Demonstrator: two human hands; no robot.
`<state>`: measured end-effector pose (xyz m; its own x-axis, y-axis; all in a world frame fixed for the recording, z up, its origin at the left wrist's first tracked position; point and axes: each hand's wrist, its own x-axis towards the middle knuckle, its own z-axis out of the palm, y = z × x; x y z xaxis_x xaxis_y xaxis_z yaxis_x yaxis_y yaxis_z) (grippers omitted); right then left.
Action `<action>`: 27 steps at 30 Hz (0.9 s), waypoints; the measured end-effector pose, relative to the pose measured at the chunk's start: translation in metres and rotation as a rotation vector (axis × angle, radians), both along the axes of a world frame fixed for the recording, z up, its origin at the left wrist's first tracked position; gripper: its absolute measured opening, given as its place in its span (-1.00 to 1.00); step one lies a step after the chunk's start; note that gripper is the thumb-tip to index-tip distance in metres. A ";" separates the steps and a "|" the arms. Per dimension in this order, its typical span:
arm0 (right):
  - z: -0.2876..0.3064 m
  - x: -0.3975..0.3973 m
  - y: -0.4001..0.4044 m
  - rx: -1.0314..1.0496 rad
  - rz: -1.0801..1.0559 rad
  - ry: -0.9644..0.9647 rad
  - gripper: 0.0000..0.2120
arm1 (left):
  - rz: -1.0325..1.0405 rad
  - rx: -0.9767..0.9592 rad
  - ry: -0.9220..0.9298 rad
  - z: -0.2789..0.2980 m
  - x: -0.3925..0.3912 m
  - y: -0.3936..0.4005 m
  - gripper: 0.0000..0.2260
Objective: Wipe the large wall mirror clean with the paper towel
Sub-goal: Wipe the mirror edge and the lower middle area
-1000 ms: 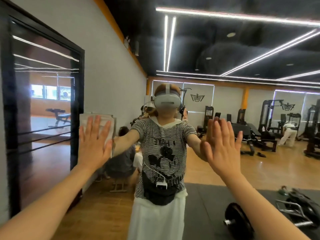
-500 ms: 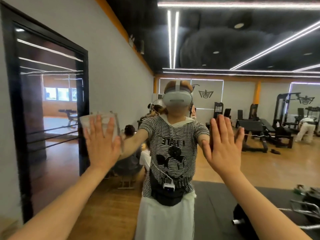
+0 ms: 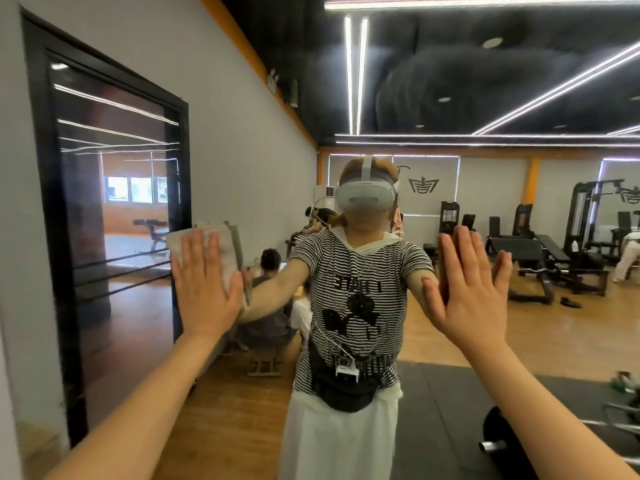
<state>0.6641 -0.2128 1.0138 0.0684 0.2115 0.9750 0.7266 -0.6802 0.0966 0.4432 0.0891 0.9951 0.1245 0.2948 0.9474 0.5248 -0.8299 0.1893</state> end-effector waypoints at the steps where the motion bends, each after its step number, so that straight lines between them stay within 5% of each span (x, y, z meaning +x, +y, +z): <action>1: 0.000 0.000 0.000 0.003 -0.005 -0.003 -0.38 | 0.001 -0.031 -0.035 0.000 0.004 -0.004 -0.38; 7: -0.002 0.001 0.003 0.012 -0.025 0.006 -0.37 | 0.004 -0.209 -0.159 0.009 0.044 -0.063 -0.40; 11: -0.001 0.001 0.001 0.000 -0.020 0.024 -0.36 | -0.011 -0.007 -0.002 0.002 0.068 -0.093 -0.38; 17: 0.001 0.000 -0.003 -0.002 0.002 0.010 -0.37 | -0.043 0.392 0.291 0.003 0.030 -0.039 -0.30; 27: 0.001 -0.004 0.001 0.012 0.007 -0.010 -0.39 | 0.014 -0.205 -0.161 0.008 0.040 -0.058 -0.40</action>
<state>0.6600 -0.2118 1.0151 0.0576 0.2002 0.9781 0.7302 -0.6765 0.0955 0.4835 0.0309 1.0034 -0.0290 0.4837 0.8747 0.4854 -0.7582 0.4354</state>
